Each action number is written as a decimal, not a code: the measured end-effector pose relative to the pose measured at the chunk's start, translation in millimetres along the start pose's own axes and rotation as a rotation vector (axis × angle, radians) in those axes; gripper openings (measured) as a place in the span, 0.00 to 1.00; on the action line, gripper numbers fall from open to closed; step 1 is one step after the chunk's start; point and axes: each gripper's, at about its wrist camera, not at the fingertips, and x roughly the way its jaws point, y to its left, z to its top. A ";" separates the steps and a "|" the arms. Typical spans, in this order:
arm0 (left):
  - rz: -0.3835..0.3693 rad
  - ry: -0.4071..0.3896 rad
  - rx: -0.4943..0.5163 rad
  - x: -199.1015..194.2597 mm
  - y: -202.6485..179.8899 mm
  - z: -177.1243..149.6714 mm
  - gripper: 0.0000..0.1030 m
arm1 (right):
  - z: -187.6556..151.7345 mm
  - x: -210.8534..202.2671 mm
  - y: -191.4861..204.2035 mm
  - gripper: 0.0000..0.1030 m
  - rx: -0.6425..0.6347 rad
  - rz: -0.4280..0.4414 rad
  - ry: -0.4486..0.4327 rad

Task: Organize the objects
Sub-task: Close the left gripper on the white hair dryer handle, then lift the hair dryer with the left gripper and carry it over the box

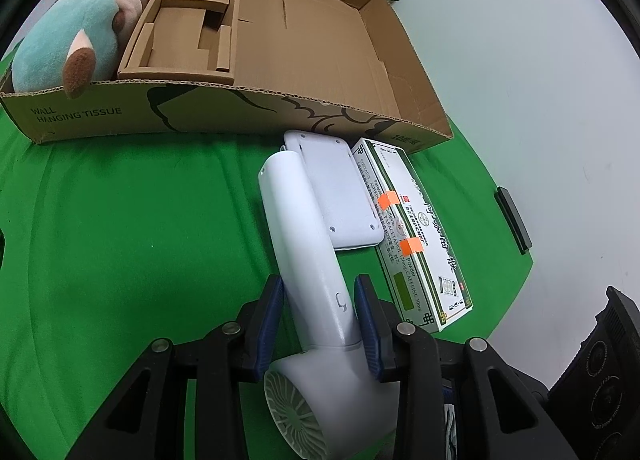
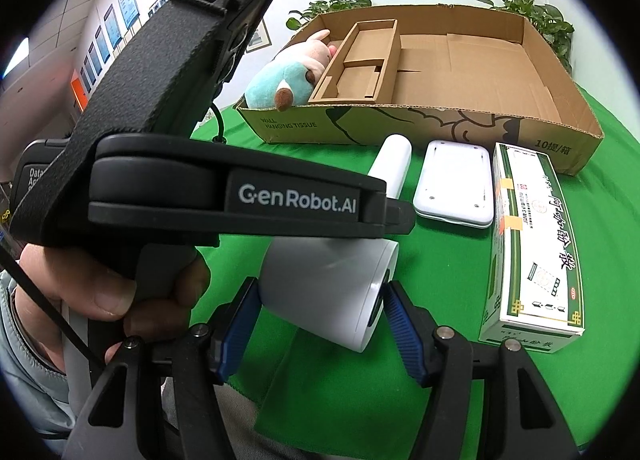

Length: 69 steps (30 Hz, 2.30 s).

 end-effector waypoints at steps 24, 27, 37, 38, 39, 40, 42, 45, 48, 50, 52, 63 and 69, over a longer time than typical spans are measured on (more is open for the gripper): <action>0.002 -0.060 0.043 -25.7 -11.0 21.1 0.32 | 16.8 -9.4 4.0 0.61 -0.020 -0.010 -0.054; 0.002 -0.089 0.059 -35.2 -15.4 33.5 0.32 | 26.8 -14.0 5.4 0.60 -0.034 -0.015 -0.082; 0.013 -0.187 0.140 -66.8 -36.9 86.5 0.32 | 74.1 -25.8 4.8 0.60 -0.091 -0.041 -0.175; 0.013 -0.199 0.146 -70.7 -38.1 91.5 0.32 | 80.5 -26.3 4.5 0.60 -0.098 -0.044 -0.187; 0.013 -0.212 0.151 -74.0 -39.4 98.3 0.32 | 85.9 -27.0 4.2 0.60 -0.103 -0.046 -0.195; 0.013 -0.220 0.153 -76.0 -40.2 102.2 0.32 | 93.5 -27.4 3.7 0.60 -0.110 -0.048 -0.207; 0.013 -0.233 0.157 -79.5 -40.6 115.3 0.32 | 102.9 -26.6 1.5 0.60 -0.117 -0.049 -0.221; 0.017 -0.251 0.174 -81.2 -41.5 139.8 0.32 | 120.7 -23.3 -4.0 0.60 -0.124 -0.048 -0.237; 0.025 -0.267 0.187 -83.0 -43.3 160.6 0.32 | 138.3 -19.7 -10.6 0.60 -0.135 -0.051 -0.247; 0.034 -0.276 0.194 -84.8 -45.3 173.3 0.32 | 149.1 -17.3 -15.0 0.60 -0.146 -0.050 -0.250; 0.038 -0.282 0.195 -84.0 -44.5 186.5 0.32 | 157.5 -14.2 -19.1 0.60 -0.155 -0.049 -0.250; 0.081 -0.194 0.136 -17.0 -6.6 232.7 0.32 | 183.3 36.4 -61.2 0.60 -0.119 0.016 -0.160; 0.102 -0.125 0.103 28.9 11.0 239.2 0.32 | 175.5 66.2 -82.5 0.60 -0.065 0.053 -0.089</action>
